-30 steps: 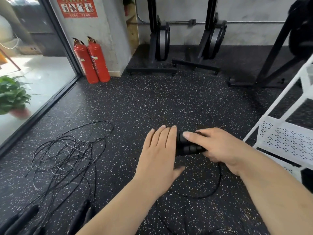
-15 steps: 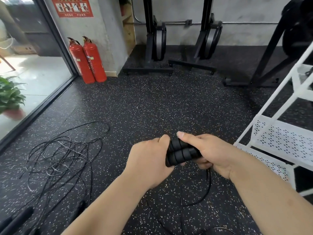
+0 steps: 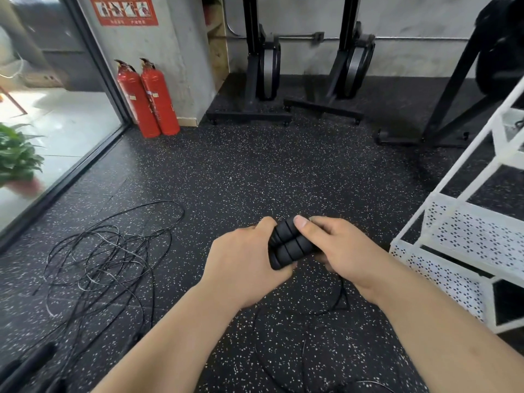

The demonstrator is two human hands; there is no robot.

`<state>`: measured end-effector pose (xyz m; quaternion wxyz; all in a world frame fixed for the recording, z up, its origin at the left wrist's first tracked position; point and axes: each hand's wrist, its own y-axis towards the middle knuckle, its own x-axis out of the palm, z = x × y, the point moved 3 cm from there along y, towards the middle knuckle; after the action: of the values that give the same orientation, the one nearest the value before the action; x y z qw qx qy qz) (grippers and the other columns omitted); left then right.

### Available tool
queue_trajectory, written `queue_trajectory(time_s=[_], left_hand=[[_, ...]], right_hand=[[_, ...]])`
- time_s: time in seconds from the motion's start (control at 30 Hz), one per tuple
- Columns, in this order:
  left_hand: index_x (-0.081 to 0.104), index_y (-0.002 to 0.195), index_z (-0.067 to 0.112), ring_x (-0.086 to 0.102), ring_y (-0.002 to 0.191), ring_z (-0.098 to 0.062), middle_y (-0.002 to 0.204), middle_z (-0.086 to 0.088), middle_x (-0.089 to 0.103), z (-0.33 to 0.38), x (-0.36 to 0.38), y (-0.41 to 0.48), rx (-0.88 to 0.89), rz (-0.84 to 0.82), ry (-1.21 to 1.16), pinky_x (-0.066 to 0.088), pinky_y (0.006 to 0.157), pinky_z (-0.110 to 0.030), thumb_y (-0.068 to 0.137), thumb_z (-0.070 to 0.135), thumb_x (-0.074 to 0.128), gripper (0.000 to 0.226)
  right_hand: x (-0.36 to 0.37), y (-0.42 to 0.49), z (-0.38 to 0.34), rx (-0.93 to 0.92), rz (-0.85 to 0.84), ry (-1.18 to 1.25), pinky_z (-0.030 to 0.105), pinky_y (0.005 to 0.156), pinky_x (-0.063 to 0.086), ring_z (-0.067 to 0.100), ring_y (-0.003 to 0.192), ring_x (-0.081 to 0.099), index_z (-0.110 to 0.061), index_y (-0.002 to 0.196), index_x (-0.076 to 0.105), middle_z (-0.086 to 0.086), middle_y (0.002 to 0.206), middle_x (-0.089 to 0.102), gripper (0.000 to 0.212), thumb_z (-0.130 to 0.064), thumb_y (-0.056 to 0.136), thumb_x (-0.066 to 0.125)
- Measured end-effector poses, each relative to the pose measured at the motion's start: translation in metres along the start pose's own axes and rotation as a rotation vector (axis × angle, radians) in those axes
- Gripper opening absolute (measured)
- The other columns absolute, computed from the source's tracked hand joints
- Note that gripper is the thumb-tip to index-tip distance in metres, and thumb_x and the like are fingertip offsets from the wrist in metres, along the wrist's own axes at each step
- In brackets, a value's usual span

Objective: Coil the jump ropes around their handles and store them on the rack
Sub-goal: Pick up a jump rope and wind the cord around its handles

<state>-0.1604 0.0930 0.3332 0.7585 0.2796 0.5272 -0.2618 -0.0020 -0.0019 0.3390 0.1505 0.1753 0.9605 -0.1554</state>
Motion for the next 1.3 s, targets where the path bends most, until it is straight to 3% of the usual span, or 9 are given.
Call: queue_trajectory(time_s=[0.13, 0.23, 0.33, 0.43, 0.6, 0.8, 1.03, 1.3], left_hand=[[0.04, 0.098, 0.037, 0.056, 0.072, -0.017, 0.077, 0.012, 0.057, -0.003, -0.002, 0.002, -0.035, -0.019, 0.003, 0.044, 0.065, -0.033, 0.079, 0.055, 0.066, 0.038], [0.044, 0.093, 0.033, 0.059, 0.07, -0.014, 0.076, 0.012, 0.061, -0.018, -0.009, 0.007, -0.132, -0.054, -0.13, 0.049, 0.064, -0.033, 0.079, 0.05, 0.07, 0.034], [0.049, 0.092, 0.032, 0.063, 0.072, -0.013, 0.08, 0.012, 0.065, -0.033, -0.014, 0.01, -0.232, -0.078, -0.228, 0.053, 0.066, -0.033, 0.081, 0.047, 0.072, 0.029], [0.052, 0.091, 0.033, 0.065, 0.077, -0.014, 0.085, 0.012, 0.067, -0.044, -0.012, 0.011, -0.329, -0.115, -0.263, 0.055, 0.07, -0.034, 0.081, 0.047, 0.071, 0.027], [0.052, 0.098, 0.029, 0.063, 0.08, -0.017, 0.087, 0.011, 0.063, -0.054, -0.006, 0.01, -0.403, -0.162, -0.05, 0.054, 0.071, -0.035, 0.083, 0.056, 0.066, 0.033], [0.053, 0.108, 0.028, 0.063, 0.088, -0.025, 0.091, 0.008, 0.059, -0.051, 0.004, 0.008, -0.418, -0.313, 0.108, 0.051, 0.073, -0.035, 0.085, 0.058, 0.067, 0.04], [0.053, 0.101, 0.033, 0.062, 0.082, -0.025, 0.086, 0.008, 0.058, -0.005, 0.027, -0.011, -0.108, -0.466, 0.211, 0.052, 0.071, -0.035, 0.082, 0.045, 0.066, 0.027], [0.054, 0.112, 0.036, 0.056, 0.082, -0.022, 0.089, 0.008, 0.061, 0.023, 0.015, -0.018, 0.276, -0.478, 0.171, 0.053, 0.08, -0.037, 0.082, 0.05, 0.069, 0.036]], right_hand=[[-0.002, 0.0, -0.003, -0.059, 0.031, -0.215, 0.035, 0.076, 0.05, 0.001, 0.072, 0.061, -0.032, 0.094, 0.075, -0.011, 0.08, 0.073, 0.054, -0.072, 0.102, 0.04], [-0.01, -0.002, -0.006, -0.091, 0.059, -0.345, 0.028, 0.064, 0.04, 0.001, 0.057, 0.053, -0.042, 0.078, 0.068, -0.017, 0.066, 0.063, 0.055, -0.071, 0.104, 0.028], [-0.014, 0.002, 0.001, -0.163, 0.078, -0.469, 0.031, 0.059, 0.046, 0.01, 0.057, 0.056, -0.042, 0.095, 0.067, -0.006, 0.073, 0.068, 0.035, -0.058, 0.108, 0.039], [-0.004, 0.0, 0.004, -0.175, 0.041, -0.566, 0.024, 0.05, 0.042, 0.004, 0.049, 0.05, -0.043, 0.113, 0.068, -0.007, 0.068, 0.065, 0.017, -0.044, 0.11, 0.051], [0.014, -0.015, -0.015, -0.316, 0.088, -0.928, 0.03, 0.079, 0.051, 0.007, 0.093, 0.061, -0.041, 0.131, 0.062, -0.017, 0.107, 0.065, 0.026, -0.047, 0.11, 0.047], [0.029, -0.035, -0.043, -0.429, 0.114, -1.196, 0.029, 0.062, 0.041, 0.012, 0.08, 0.057, -0.035, 0.117, 0.063, -0.011, 0.096, 0.056, 0.027, -0.047, 0.112, 0.04], [0.009, -0.03, -0.041, -0.494, 0.102, -1.066, 0.027, 0.072, 0.043, 0.005, 0.087, 0.055, -0.041, 0.111, 0.07, -0.017, 0.098, 0.06, 0.022, -0.053, 0.106, 0.052], [-0.031, -0.009, -0.01, -0.317, -0.122, -0.61, 0.034, 0.086, 0.056, -0.001, 0.089, 0.069, -0.043, 0.087, 0.08, -0.025, 0.09, 0.075, 0.005, -0.047, 0.089, 0.083]])
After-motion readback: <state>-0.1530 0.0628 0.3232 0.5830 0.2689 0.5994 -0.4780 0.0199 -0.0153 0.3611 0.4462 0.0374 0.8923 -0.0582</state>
